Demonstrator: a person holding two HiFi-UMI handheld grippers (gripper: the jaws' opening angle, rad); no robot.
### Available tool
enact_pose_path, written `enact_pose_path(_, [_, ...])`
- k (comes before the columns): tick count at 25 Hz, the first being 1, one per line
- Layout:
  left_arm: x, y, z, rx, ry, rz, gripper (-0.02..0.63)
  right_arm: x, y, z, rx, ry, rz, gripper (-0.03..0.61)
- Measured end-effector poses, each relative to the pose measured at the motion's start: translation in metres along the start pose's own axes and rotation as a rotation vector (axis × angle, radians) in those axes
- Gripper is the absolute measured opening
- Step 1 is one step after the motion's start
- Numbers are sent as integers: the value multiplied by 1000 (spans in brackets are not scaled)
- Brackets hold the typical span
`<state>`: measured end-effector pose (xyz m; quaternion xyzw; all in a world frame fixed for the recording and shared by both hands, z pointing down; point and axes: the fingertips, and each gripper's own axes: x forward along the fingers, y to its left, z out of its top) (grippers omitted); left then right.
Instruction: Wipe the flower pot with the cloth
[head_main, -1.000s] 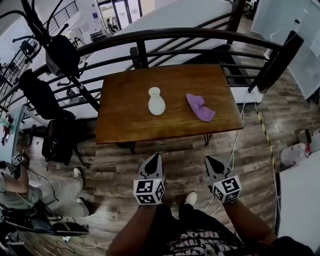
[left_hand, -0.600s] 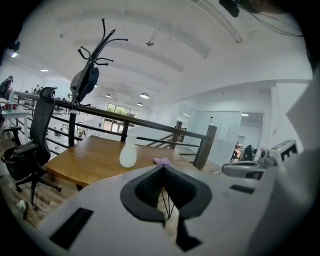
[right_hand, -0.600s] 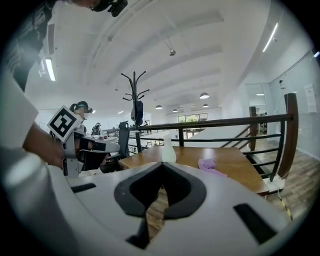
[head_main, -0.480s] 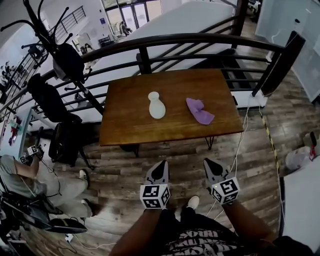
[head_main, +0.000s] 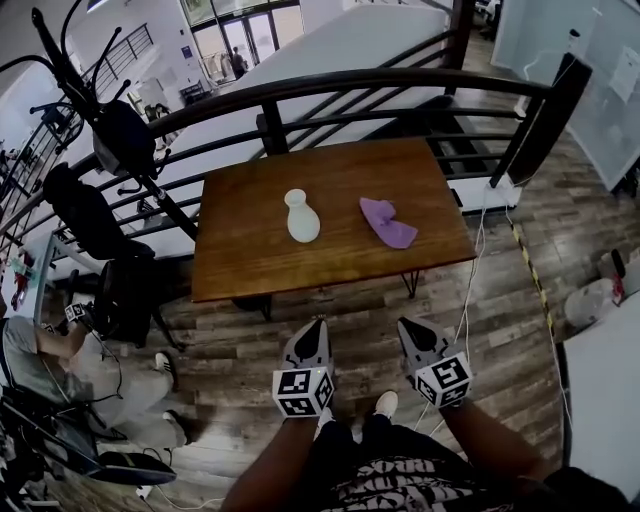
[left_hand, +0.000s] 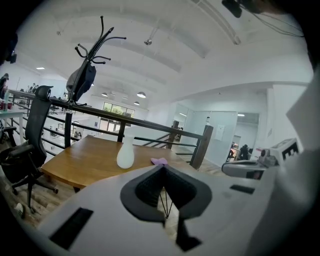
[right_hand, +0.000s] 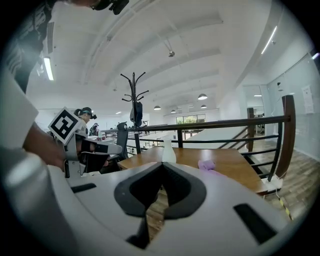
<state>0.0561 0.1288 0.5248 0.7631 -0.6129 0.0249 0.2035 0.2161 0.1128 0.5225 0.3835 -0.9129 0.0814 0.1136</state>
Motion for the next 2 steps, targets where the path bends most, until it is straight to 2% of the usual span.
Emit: enact_pose_path(2, [-2, 0, -1, 0, 2, -4, 0, -1, 3, 0, 0, 2, -2, -2])
